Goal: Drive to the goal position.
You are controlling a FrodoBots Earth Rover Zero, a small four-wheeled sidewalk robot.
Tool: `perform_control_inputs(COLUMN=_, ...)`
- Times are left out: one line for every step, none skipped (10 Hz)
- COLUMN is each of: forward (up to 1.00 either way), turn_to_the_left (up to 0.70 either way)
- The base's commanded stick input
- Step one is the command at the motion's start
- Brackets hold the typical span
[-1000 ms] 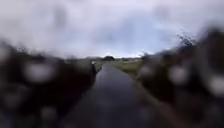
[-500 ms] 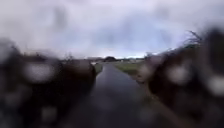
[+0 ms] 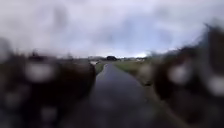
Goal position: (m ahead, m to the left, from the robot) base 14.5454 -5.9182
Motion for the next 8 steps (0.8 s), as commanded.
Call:
perform_control_inputs(forward=0.70, turn_to_the_left=0.00)
perform_control_inputs(forward=0.70, turn_to_the_left=0.00)
perform_control_inputs(forward=0.70, turn_to_the_left=0.00)
perform_control_inputs(forward=0.70, turn_to_the_left=0.00)
perform_control_inputs(forward=0.70, turn_to_the_left=0.00)
perform_control_inputs(forward=0.70, turn_to_the_left=0.00)
perform_control_inputs(forward=0.70, turn_to_the_left=0.00)
perform_control_inputs(forward=0.70, turn_to_the_left=0.00)
